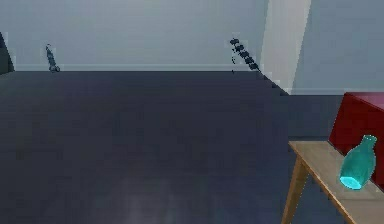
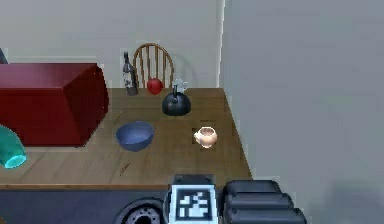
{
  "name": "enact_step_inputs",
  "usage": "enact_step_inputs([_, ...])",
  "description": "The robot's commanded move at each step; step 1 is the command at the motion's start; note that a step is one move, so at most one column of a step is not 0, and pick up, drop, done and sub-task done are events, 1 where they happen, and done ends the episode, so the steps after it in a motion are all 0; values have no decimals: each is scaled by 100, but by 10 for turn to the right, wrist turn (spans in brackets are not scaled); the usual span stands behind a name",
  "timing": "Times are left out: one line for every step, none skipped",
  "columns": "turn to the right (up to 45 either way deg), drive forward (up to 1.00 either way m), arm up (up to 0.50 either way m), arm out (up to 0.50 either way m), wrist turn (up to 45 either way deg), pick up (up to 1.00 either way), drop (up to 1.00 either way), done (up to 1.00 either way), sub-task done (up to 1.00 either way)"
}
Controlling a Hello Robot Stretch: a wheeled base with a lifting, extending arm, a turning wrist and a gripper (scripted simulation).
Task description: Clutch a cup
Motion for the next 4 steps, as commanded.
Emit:
enact_step_inputs([0, 0, 0, 50, 0, 0, 0, 0, 0])
enact_step_inputs([0, 0, 0, 0, 450, 0, 0, 0, 0])
enact_step_inputs([0, 0, 0, 0, 450, 0, 0, 0, 0])
enact_step_inputs([0, 0, 0, 0, 450, 0, 0, 0, 0])
